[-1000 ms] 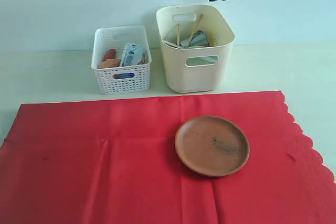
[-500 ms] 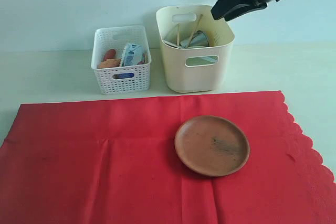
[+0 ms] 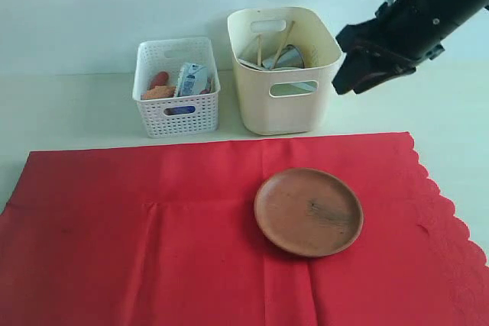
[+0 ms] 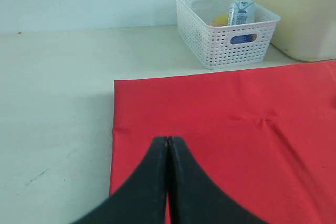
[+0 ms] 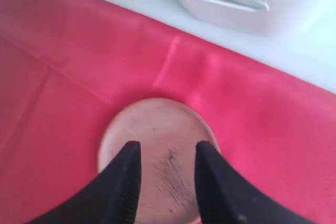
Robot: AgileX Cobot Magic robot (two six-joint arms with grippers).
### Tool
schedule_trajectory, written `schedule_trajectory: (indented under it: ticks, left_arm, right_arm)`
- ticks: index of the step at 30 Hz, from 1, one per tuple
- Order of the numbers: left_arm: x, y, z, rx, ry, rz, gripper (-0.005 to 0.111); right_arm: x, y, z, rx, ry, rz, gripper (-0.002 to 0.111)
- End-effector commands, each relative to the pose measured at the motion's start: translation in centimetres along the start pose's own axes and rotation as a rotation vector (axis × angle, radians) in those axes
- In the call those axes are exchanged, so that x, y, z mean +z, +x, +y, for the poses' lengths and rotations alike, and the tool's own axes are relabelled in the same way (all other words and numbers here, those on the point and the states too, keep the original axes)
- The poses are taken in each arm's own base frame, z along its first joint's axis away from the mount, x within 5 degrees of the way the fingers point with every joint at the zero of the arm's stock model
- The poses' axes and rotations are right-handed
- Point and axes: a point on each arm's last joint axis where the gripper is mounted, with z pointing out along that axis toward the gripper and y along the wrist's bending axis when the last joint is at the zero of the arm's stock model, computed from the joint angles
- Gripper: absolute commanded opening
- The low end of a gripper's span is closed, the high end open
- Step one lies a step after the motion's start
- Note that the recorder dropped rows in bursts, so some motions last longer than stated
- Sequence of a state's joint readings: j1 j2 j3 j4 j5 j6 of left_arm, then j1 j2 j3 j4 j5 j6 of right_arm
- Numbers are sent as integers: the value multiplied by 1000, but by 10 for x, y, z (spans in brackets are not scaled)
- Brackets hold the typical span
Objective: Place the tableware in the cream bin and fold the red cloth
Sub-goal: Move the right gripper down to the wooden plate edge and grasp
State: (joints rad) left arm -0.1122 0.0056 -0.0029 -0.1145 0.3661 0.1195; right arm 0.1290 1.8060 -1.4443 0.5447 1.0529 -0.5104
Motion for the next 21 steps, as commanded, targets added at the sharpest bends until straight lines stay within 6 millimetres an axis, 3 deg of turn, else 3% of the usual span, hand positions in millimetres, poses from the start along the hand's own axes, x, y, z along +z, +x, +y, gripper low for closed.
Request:
schedule_trajectory:
  ticks: [1, 13, 21]
  left_arm:
    - [0, 0, 0, 1, -4, -12, 0]
    - [0, 0, 0, 1, -4, -12, 0]
    - [0, 0, 0, 1, -4, -12, 0]
  right_arm:
    - [13, 16, -11, -13, 70, 31, 34]
    - [77, 43, -40, 61, 31, 237, 34]
    - [108, 46, -55, 97, 10, 296, 34]
